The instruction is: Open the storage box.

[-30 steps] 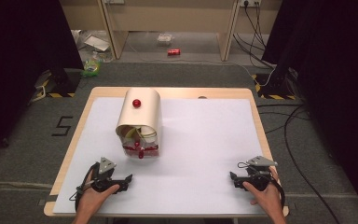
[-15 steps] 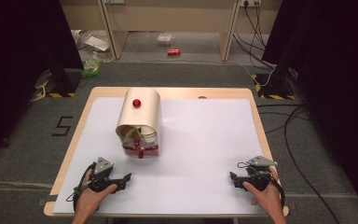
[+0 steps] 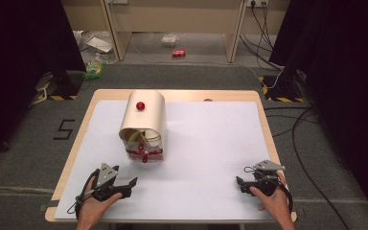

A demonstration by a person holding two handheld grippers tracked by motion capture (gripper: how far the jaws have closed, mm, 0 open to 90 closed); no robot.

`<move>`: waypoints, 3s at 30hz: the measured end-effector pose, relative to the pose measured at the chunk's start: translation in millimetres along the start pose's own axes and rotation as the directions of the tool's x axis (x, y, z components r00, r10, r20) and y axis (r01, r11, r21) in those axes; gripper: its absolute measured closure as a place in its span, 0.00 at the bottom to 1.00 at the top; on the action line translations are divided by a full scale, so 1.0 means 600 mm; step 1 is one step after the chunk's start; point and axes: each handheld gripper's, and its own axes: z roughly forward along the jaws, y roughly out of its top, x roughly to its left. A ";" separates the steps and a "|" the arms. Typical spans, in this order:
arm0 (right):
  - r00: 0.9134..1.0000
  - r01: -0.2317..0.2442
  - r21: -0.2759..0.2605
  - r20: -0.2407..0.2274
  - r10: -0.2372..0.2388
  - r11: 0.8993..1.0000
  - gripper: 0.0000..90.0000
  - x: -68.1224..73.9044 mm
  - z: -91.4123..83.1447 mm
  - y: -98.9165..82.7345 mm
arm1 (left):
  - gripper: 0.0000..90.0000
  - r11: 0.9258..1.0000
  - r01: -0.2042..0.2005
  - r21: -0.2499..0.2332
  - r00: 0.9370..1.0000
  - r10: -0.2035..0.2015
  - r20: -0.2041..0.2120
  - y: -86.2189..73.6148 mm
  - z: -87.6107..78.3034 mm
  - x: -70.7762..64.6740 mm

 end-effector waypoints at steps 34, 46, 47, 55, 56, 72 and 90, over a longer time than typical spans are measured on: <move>1.000 0.007 0.000 -0.006 -0.007 1.000 0.04 0.000 0.001 0.000 | 0.22 0.961 -0.228 -0.154 0.970 0.238 0.046 0.045 0.010 -0.056; 1.000 0.007 0.000 -0.006 -0.007 1.000 0.04 0.000 0.001 0.000 | 0.20 0.920 -0.354 -0.170 0.930 0.365 0.039 0.060 0.032 -0.076; 1.000 0.008 0.000 -0.006 -0.008 1.000 0.04 0.000 0.001 0.000 | 0.20 0.914 -0.366 -0.173 0.925 0.378 0.041 0.061 0.034 -0.078; 1.000 0.007 0.000 -0.006 -0.007 1.000 0.04 0.000 0.001 0.000 | 0.20 0.895 -0.415 -0.166 0.905 0.424 0.024 0.064 0.045 -0.078; 1.000 0.007 0.000 -0.007 -0.007 1.000 0.04 0.000 0.001 0.000 | 0.20 0.893 -0.420 -0.164 0.903 0.429 0.019 0.064 0.045 -0.078; 1.000 0.007 0.000 -0.006 -0.007 1.000 0.04 0.000 0.001 0.000 | 0.22 0.826 -0.557 -0.090 0.830 0.554 -0.058 0.062 0.065 -0.081; 1.000 0.007 0.000 -0.006 -0.007 1.000 0.04 0.000 0.001 0.000 | 0.21 0.791 -0.608 -0.061 0.793 0.602 -0.092 0.061 0.077 -0.088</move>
